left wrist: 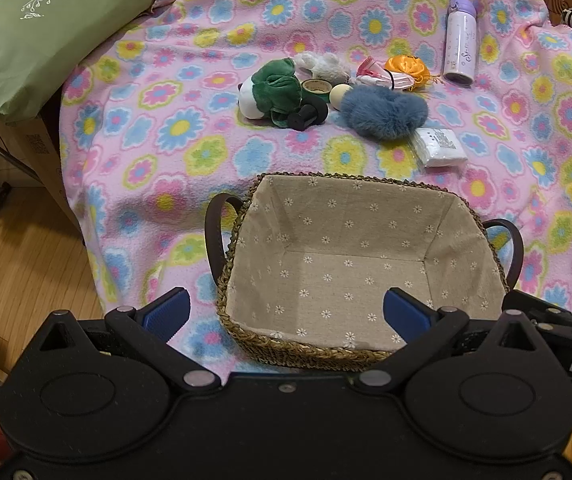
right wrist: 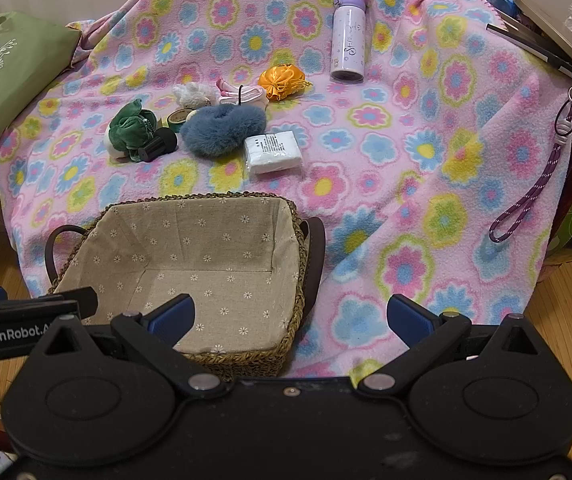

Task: Organize soft objects

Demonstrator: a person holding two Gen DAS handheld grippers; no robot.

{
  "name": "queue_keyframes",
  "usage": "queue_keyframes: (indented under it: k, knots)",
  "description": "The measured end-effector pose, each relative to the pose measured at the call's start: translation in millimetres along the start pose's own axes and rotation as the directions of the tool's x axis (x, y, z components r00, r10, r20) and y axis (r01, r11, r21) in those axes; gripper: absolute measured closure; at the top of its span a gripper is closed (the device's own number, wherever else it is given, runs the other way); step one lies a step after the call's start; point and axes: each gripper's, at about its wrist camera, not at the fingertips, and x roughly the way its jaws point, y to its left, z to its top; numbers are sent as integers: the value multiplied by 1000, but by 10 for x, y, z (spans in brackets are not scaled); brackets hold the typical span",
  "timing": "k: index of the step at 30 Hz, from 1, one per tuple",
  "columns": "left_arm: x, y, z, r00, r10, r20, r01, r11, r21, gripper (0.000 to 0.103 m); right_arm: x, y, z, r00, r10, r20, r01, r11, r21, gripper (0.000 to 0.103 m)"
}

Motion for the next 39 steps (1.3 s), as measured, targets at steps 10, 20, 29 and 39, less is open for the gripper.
queue_keyframes:
  k: [10, 20, 29, 39]
  knots:
    - [-2, 5, 2, 1000, 0, 0, 0, 1000, 0, 3, -1, 2, -2, 1000, 0, 0, 0, 1000, 0, 0]
    - [18, -4, -18, 1000, -7, -10, 7, 1000, -4, 3, 7, 1, -4, 1000, -1, -2, 1, 1000, -1, 0]
    - [85, 33, 60, 999, -33, -35, 32, 999, -21, 3, 75, -32, 84, 999, -35, 13, 36, 999, -21, 0]
    - [158, 60, 396, 999, -37, 21, 38, 999, -34, 4, 312, 3, 337, 999, -48, 11, 49, 995, -85, 0]
